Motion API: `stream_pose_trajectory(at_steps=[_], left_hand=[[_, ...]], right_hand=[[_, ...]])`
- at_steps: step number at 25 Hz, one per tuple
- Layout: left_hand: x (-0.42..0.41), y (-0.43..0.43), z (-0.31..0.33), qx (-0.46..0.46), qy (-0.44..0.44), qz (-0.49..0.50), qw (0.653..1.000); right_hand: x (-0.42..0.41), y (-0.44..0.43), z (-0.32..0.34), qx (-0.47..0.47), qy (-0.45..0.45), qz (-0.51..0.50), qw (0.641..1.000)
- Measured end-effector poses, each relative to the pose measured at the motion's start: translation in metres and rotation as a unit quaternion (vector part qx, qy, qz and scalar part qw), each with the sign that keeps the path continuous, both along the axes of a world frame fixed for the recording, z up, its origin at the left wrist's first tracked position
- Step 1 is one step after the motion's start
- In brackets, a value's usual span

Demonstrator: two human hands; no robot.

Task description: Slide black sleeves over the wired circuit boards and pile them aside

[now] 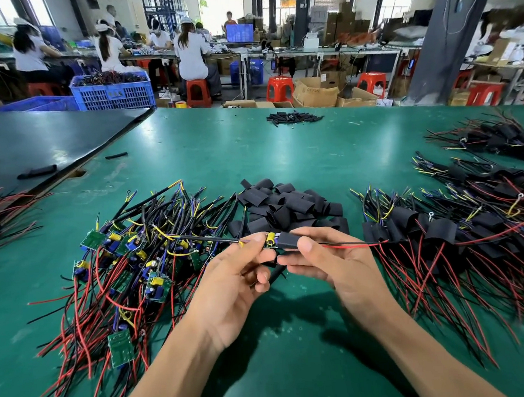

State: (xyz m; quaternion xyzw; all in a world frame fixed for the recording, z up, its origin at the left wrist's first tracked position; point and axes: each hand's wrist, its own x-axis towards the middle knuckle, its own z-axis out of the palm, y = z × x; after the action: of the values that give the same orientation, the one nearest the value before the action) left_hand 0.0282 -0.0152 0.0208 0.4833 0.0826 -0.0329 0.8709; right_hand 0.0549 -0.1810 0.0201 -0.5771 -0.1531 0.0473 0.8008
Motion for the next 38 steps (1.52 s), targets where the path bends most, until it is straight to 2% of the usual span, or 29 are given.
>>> stream_pose_trajectory(at_steps=[16, 19, 23, 26, 29, 34, 38], left_hand=[[-0.001, -0.002, -0.005, 0.151, -0.084, 0.057, 0.983], [-0.002, -0.004, -0.004, 0.186, -0.097, 0.072, 0.975], [-0.003, -0.008, -0.003, 0.195, -0.109, 0.091, 0.971], [-0.003, -0.008, -0.003, 0.206, -0.106, 0.075, 0.970], [-0.005, -0.007, 0.000, 0.180, -0.096, 0.035, 0.978], [-0.004, -0.006, 0.000, 0.194, -0.110, 0.058, 0.973], [-0.004, -0.006, -0.001, 0.202, -0.117, 0.063, 0.970]], right_hand=[[-0.001, 0.004, -0.007, -0.070, -0.073, -0.073, 0.992], [-0.002, 0.005, -0.005, -0.055, -0.058, -0.071, 0.994], [-0.002, 0.009, -0.004, -0.028, -0.027, -0.055, 0.998], [-0.002, 0.009, -0.005, -0.039, -0.039, -0.051, 0.997], [0.000, 0.005, -0.003, -0.043, -0.038, -0.056, 0.997], [0.001, 0.000, -0.004, -0.074, -0.065, -0.022, 0.995], [0.002, 0.001, -0.009, -0.088, -0.082, -0.041, 0.992]])
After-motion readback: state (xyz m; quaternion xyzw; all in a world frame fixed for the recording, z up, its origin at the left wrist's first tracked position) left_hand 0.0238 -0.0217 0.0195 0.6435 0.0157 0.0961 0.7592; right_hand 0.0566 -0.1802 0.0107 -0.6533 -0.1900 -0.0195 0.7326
